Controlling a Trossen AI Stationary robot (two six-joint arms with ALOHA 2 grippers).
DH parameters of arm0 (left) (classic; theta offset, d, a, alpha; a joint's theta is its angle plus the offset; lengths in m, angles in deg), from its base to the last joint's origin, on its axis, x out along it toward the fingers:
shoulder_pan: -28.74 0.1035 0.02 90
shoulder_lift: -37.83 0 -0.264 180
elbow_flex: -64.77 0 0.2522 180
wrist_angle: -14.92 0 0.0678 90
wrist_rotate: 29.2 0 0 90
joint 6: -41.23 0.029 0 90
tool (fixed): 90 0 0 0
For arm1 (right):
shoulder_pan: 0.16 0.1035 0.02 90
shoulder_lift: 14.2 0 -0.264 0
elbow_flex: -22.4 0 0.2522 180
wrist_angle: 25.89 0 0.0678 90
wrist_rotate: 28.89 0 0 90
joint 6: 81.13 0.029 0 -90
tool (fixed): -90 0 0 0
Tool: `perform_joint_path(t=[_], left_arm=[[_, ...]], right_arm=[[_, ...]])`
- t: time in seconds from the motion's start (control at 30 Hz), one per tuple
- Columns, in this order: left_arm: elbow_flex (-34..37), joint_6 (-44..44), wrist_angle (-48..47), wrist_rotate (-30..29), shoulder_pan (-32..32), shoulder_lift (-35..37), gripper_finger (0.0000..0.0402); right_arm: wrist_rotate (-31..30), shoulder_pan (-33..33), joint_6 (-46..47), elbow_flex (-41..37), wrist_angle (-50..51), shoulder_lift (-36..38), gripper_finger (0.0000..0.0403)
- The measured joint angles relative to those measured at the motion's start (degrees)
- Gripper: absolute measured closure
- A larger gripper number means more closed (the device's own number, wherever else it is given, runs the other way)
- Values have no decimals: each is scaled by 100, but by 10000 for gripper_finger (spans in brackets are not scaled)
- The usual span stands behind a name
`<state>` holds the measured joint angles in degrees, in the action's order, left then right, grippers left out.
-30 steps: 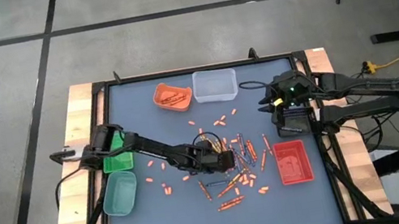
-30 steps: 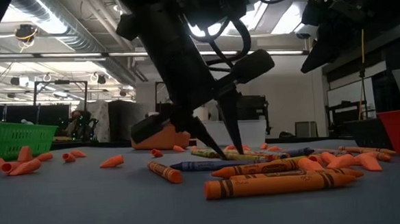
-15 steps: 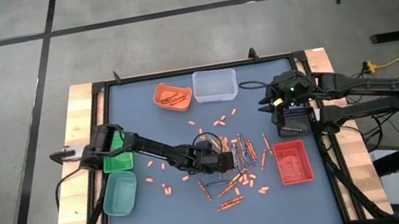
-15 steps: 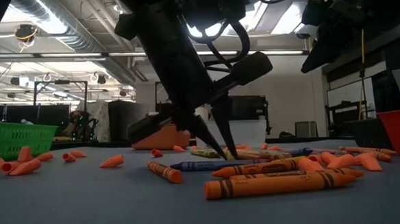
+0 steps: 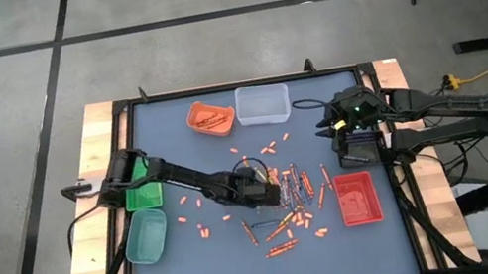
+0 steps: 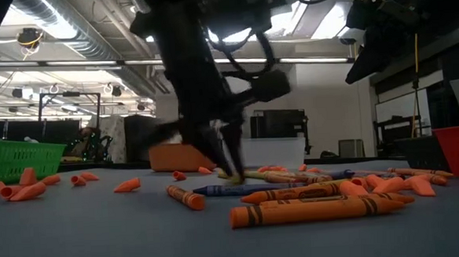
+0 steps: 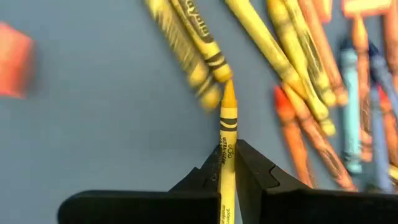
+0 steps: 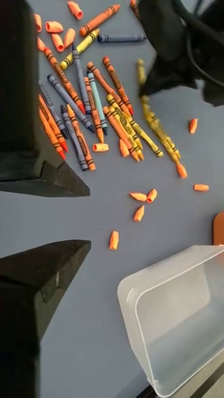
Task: Sort crayons
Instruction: Put the yellow crayon into the green bin
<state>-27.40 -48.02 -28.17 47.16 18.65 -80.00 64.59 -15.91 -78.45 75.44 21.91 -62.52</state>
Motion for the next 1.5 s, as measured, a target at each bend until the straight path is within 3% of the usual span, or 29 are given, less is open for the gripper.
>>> perform_joint_path(t=[0.4,0.8,1.0,1.33,1.5], left_arm=[[-18,1030,-2783,-213,431,1567,392],[-25,1178,-6062,-241,838,2588,391],[369,1291,-6040,-235,949,2687,392],[1626,1071,-6073,123,979,2669,392],[1828,988,-6069,158,986,2669,391]], right_arm=[[-2,0,0,0,31,2,283],[-1,-2,0,0,35,2,283],[-2,-2,0,0,35,2,283],[-2,0,0,0,34,2,283],[-2,0,0,0,34,2,283]])
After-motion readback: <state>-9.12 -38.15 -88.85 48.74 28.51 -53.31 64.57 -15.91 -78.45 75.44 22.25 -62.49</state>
